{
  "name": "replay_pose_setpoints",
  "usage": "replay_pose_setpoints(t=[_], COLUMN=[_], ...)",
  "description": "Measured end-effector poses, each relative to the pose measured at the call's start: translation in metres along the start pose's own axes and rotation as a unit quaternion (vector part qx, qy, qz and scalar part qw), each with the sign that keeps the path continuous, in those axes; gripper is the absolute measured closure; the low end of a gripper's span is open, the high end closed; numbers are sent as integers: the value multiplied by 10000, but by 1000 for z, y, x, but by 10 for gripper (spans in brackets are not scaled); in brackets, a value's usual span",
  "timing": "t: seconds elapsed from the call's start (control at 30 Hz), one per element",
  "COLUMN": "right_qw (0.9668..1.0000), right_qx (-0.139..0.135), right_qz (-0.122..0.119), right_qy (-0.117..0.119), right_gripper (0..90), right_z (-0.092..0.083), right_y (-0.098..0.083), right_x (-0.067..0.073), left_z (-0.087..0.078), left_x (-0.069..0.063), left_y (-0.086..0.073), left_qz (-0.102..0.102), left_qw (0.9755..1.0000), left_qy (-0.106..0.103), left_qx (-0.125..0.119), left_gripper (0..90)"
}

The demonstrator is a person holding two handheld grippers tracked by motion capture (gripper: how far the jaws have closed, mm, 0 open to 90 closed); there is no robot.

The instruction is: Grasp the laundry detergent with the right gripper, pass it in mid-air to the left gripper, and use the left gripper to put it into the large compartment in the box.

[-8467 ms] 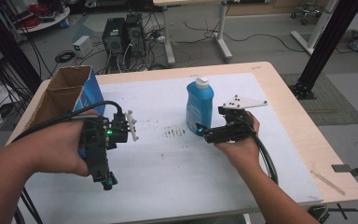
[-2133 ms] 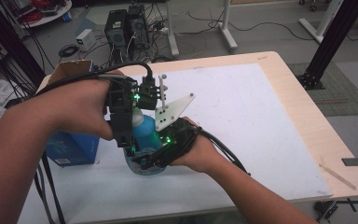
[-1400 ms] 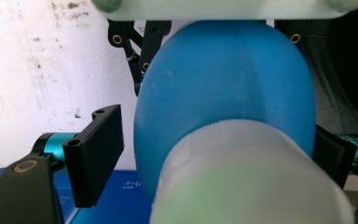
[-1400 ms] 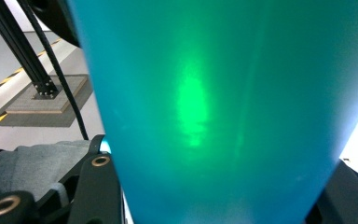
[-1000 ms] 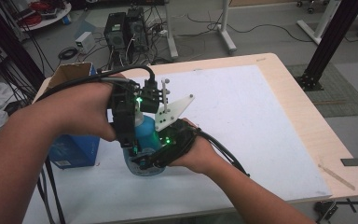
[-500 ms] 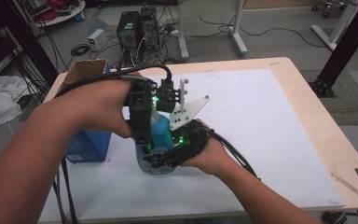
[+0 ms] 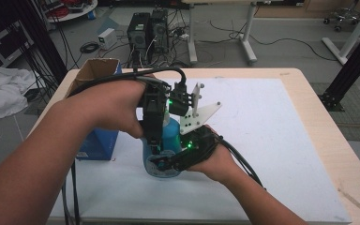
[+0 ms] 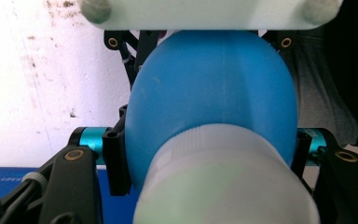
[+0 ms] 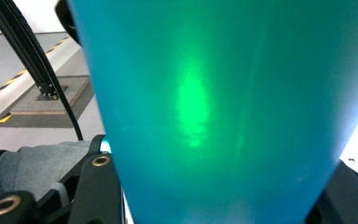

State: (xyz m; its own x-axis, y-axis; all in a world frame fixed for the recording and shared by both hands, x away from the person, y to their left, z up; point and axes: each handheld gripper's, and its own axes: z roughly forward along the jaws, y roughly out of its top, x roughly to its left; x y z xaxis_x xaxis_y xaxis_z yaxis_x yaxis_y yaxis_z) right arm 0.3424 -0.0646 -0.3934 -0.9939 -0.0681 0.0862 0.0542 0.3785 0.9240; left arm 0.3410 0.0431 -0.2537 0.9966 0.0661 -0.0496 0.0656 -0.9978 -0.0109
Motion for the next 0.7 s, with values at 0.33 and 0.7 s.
replay_pose_setpoints(t=[0.33, 0.7], right_qw=[10000, 9995], right_qx=[-60, -260], right_qz=[-16, 178], right_qy=[54, 68], right_gripper=[461, 242], right_z=[-2, -15], right_y=[1, 4], right_x=[1, 2], left_z=[-4, -11], left_x=[-3, -3], left_y=[1, 0], left_qz=[-52, -173], left_qw=[10000, 9998], left_qy=[22, 95], left_qx=[-15, -30], left_gripper=[380, 380])
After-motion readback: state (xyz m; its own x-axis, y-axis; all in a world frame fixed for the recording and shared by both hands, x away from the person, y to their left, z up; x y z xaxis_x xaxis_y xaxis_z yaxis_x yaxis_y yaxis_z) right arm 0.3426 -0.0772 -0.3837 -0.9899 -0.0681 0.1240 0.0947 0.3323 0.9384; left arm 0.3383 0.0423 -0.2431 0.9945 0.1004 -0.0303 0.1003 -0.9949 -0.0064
